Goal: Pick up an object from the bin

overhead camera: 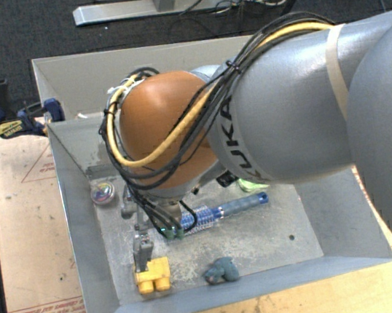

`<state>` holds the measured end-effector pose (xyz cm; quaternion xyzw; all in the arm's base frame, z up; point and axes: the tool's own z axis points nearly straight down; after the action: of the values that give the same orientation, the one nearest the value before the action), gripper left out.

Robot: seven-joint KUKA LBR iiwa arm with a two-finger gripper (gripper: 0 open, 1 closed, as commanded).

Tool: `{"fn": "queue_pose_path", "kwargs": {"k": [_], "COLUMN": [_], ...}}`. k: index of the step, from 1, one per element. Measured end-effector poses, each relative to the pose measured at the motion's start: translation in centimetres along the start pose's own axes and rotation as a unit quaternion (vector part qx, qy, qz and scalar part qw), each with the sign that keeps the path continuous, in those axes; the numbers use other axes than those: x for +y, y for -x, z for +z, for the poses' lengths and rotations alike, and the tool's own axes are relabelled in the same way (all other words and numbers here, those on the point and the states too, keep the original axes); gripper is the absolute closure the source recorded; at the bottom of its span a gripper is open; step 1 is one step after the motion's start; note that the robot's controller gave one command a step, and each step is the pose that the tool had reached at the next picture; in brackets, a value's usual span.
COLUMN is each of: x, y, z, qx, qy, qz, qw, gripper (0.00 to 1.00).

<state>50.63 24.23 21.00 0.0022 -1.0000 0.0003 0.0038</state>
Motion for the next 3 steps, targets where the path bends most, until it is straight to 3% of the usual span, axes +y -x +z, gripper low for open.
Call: {"fn": "queue_pose_path", "kwargs": {"k": [1,2,3], "x": [-5.0,-5.3,-5.2], "y": [-0.6,-1.0,-0.9], "z": [11.2,13.6,13.4], "qx": [0.0006,-0.0069,-0.0089], "qy": [-0.002,0.003,0.004], "qz": [-0.038,-0.007,-0.006], "qw": [0.9993,1.0000,0.9999], "gripper": [0.00,0.00,1.00]}}
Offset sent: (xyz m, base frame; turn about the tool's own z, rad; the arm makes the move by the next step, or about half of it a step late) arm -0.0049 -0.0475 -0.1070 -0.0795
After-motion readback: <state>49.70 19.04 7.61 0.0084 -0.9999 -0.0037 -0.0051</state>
